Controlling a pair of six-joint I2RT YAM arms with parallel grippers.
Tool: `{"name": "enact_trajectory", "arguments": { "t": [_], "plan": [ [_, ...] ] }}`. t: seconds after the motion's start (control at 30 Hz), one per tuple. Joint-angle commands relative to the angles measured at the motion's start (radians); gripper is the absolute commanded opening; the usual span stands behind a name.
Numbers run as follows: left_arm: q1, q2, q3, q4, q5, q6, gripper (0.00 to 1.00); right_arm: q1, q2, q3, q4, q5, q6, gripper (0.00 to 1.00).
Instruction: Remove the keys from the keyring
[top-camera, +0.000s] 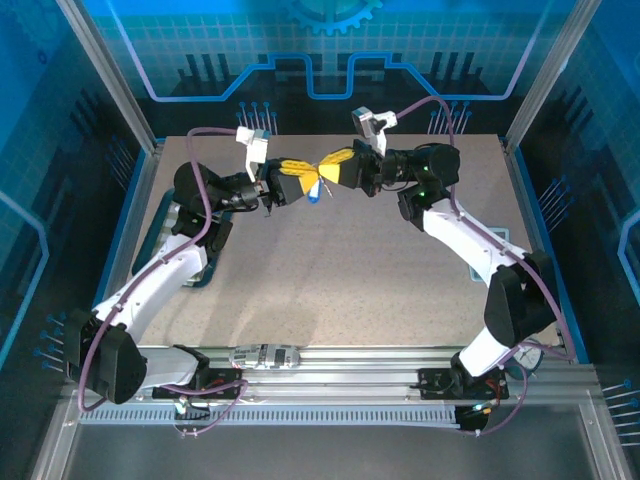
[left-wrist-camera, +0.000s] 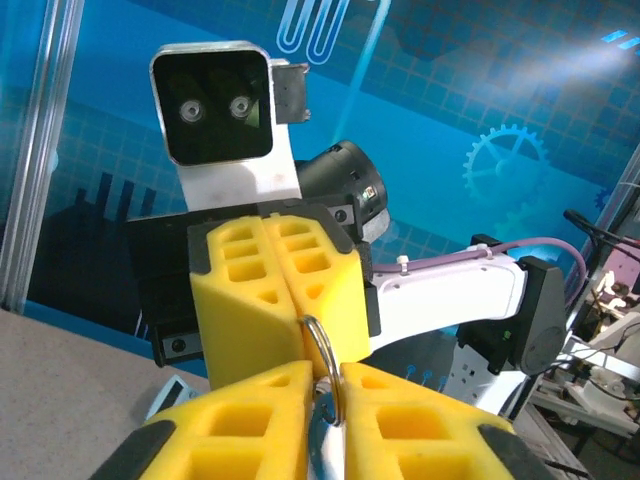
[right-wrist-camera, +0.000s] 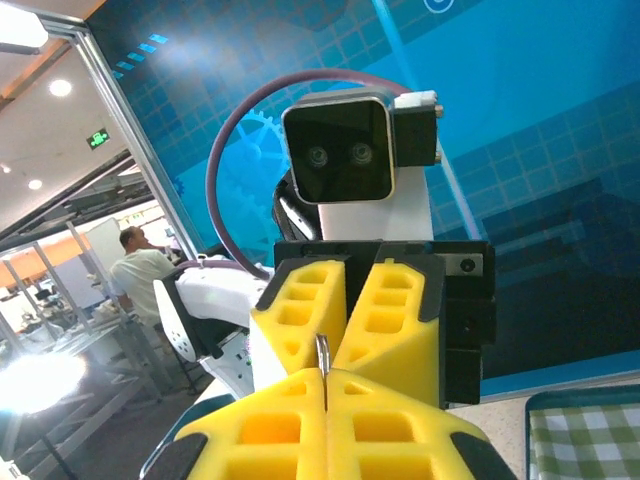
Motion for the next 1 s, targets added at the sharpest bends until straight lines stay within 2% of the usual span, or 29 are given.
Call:
{"name": "enact_trajectory", "arguments": {
  "t": [0.0,0.13,0.23,0.33,0.37,0.47,0.53,0.63,0.77,0.83,0.9,0.97],
  "plan": [
    [-0.014,-0.027,0.017,-0.007,-0.001,0.027,0.12,0.010,-0.036,-0.010,-0.049,-0.007,-0.068,0.00],
    [-0.014,-0.030,0.015,-0.013,0.010,0.033,0.00,0.009,-0.048,-0.017,-0.066,-0.010,-0.086,0.00],
    [-0.013,-0.039,0.015,-0.045,0.011,0.063,0.00,0.002,-0.066,-0.024,-0.122,-0.012,-0.131,0.00],
    [-0.013,-0.057,0.021,-0.113,0.004,0.122,0.00,-0.012,-0.105,-0.033,-0.219,-0.008,-0.212,0.06],
    [-0.013,-0.064,0.024,-0.149,-0.001,0.157,0.00,-0.019,-0.121,-0.038,-0.260,-0.006,-0.246,0.10],
    [-0.014,-0.090,0.030,-0.279,-0.026,0.302,0.00,-0.059,-0.185,-0.060,-0.455,0.052,-0.388,0.36],
    [-0.014,-0.101,0.026,-0.317,-0.025,0.397,0.00,-0.084,-0.228,-0.086,-0.569,0.102,-0.478,0.43],
    [-0.014,-0.122,-0.022,-0.279,-0.055,0.496,0.00,-0.103,-0.265,-0.125,-0.670,0.144,-0.560,0.51],
    [-0.014,-0.124,-0.045,-0.255,-0.049,0.571,0.00,-0.099,-0.266,-0.223,-0.546,0.143,-0.543,0.64],
    [-0.013,-0.114,-0.069,-0.161,-0.015,0.553,0.00,-0.091,-0.240,-0.227,-0.484,0.090,-0.492,0.65],
    [-0.014,-0.103,-0.094,-0.065,0.006,0.528,0.00,-0.078,-0.198,-0.216,-0.368,0.025,-0.402,0.66],
    [-0.014,-0.085,-0.089,-0.033,0.038,0.505,0.00,-0.066,-0.153,-0.230,-0.157,-0.008,-0.257,0.68]
  ]
}}
